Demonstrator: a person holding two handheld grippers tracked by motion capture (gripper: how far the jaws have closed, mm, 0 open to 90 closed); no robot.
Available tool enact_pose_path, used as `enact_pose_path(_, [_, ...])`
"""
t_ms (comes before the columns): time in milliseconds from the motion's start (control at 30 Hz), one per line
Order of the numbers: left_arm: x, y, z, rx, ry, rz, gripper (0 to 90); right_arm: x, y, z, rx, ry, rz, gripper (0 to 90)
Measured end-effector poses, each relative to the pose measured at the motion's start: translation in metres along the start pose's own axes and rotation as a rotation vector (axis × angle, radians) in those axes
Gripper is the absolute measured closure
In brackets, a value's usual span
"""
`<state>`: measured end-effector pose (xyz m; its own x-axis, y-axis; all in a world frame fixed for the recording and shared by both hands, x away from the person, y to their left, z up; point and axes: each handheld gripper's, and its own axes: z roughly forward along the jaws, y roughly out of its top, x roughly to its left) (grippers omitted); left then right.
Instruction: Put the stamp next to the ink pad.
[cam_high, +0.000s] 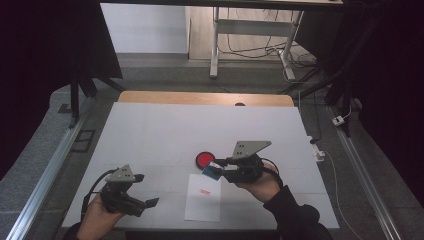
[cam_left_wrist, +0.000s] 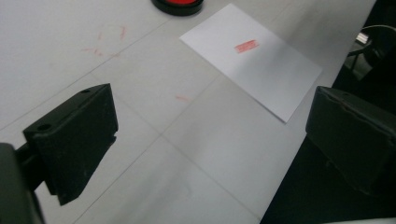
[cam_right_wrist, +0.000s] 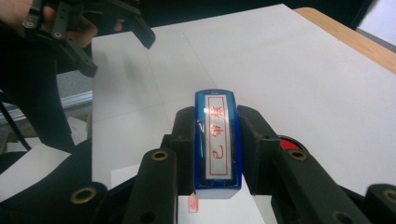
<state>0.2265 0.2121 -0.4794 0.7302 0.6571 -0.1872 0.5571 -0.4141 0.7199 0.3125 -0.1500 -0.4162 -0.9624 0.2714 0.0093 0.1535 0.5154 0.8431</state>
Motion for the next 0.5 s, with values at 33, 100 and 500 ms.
enact_pose_path(33, [0.000,-0.001,0.000,0.005,0.008,0.002,1.5,-0.001,-0.001,0.000,-0.001,-0.003,0.003,69.5])
enact_pose_path(100, [0.000,-0.003,-0.002,0.010,0.019,0.004,1.0,-0.002,-0.002,-0.001,0.003,-0.009,0.007,69.5])
enact_pose_path(500, [0.003,-0.015,-0.013,0.011,0.083,-0.032,0.0,-0.012,-0.011,-0.006,0.027,-0.069,0.046,69.5])
